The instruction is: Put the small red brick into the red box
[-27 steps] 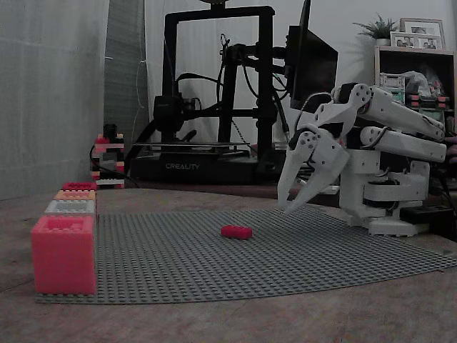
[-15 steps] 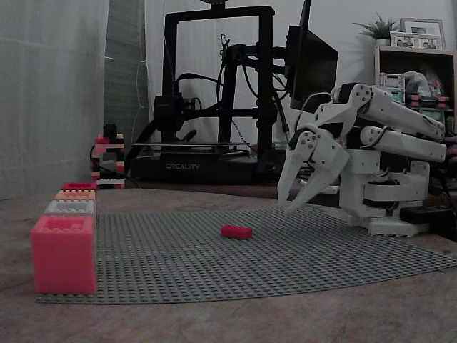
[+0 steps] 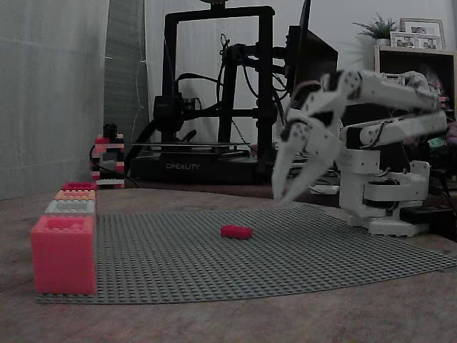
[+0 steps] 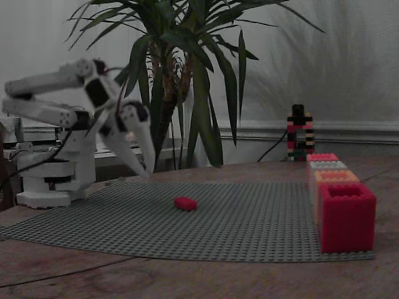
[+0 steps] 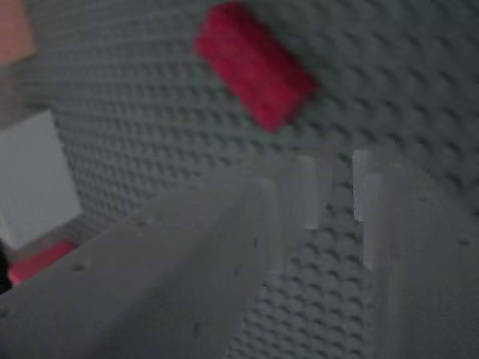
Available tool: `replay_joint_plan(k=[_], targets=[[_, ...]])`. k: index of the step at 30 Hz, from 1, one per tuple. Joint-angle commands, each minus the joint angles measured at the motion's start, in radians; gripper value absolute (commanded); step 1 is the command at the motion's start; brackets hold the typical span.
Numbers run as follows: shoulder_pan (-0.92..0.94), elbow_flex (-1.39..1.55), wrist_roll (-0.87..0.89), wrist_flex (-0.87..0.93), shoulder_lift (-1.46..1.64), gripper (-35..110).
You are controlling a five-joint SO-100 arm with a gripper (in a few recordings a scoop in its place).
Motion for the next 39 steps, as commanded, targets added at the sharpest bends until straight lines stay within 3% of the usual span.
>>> replay_joint_plan(k=[1, 7, 16, 23, 39], targets=[[0.058, -0.209, -0.345, -0.025, -0.173, 0], [0.098, -0.316, -0.713, -0.044, -0.442, 2], [0.095, -0.413, -0.897, -0.127, -0.772, 26], [0.061, -0.425, -0.850, -0.242, -0.859, 26], [-0.006, -0.456, -0.683, -0.287, -0.954, 23]])
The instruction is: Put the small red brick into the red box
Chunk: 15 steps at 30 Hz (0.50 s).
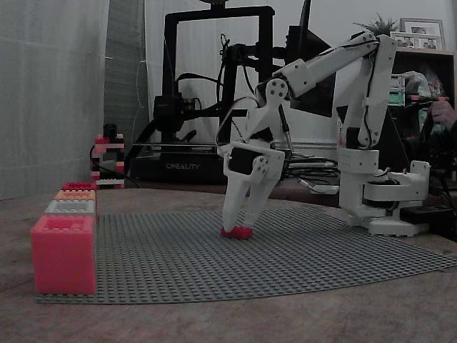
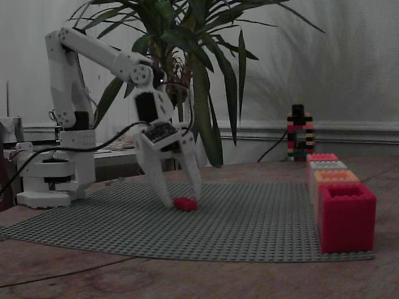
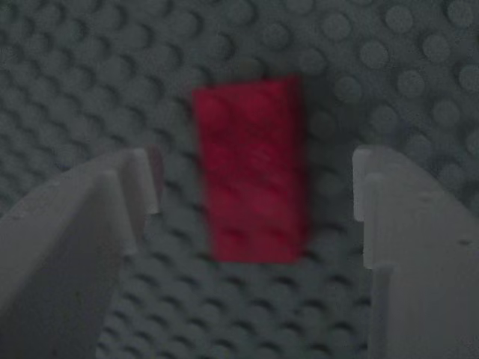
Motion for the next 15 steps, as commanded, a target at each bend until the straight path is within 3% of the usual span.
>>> replay_joint_plan(k=[1, 8, 15], targets=[[-0.028, -0.075, 0.015, -0.006, 0.006, 23], [-0.048, -0.109, 0.054, -0.021, -0.046, 21], [-0.051, -0.126, 0.083, -0.043, -0.066, 2]])
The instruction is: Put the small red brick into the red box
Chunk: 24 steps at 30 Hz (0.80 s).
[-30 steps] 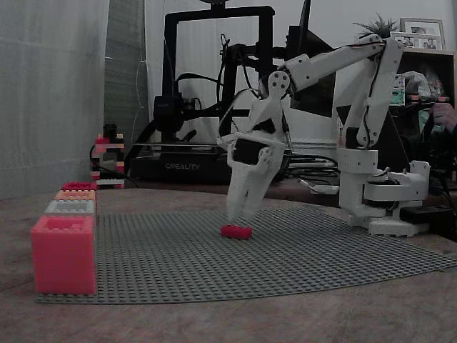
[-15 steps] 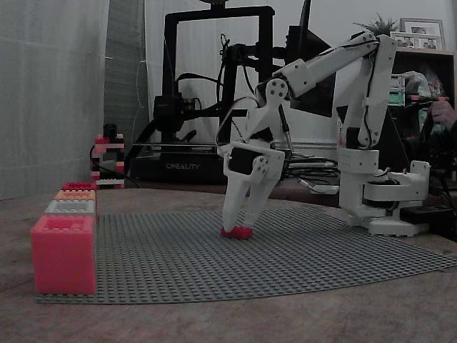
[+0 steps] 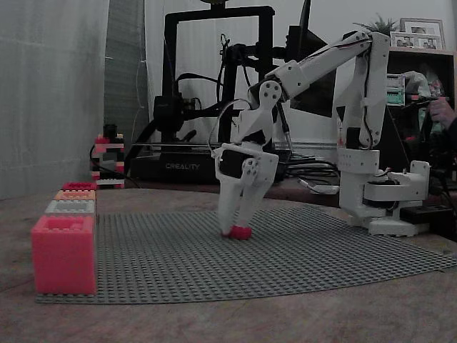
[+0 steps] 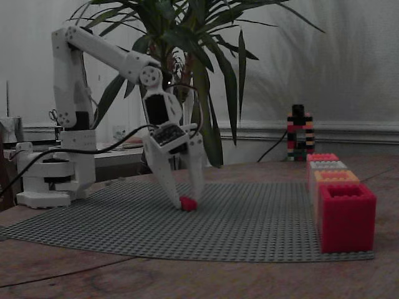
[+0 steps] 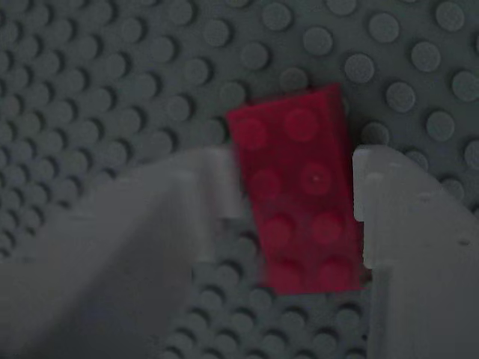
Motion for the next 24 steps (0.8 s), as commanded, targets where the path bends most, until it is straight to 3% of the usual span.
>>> replay_joint_plan(k=[1, 9, 17, 24], targets=[[-0.026, -0.064, 0.005, -0.008, 0.008, 2], [-0.018, -0.189, 0.138, 0.012, -0.006, 0], [0.137, -0.672, 0.463, 0.098, -0.063, 0], [0.308, -1.005, 0.537, 0.017, -0.265, 0]])
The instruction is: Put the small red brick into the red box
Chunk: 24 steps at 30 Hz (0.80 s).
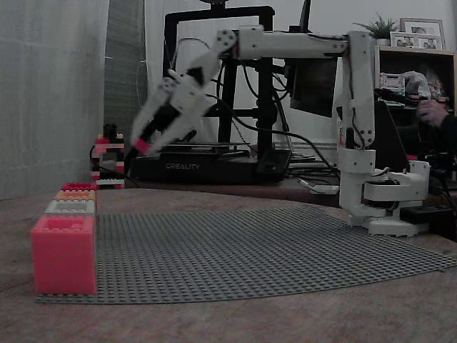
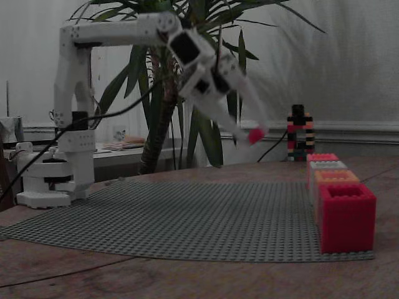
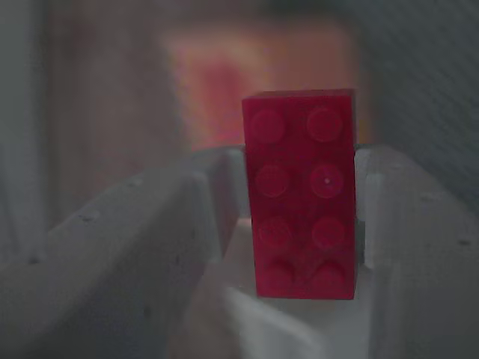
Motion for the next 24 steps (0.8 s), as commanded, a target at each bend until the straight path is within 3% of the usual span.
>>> replay_joint_plan(k=[1, 7, 24], targets=[[0.098, -0.229, 0.000, -0.069, -0.044, 0], [0.117, -0.347, -0.048, -0.201, -0.212, 0], [0.114, -0.716, -0.040, -0.284, -0.635, 2]])
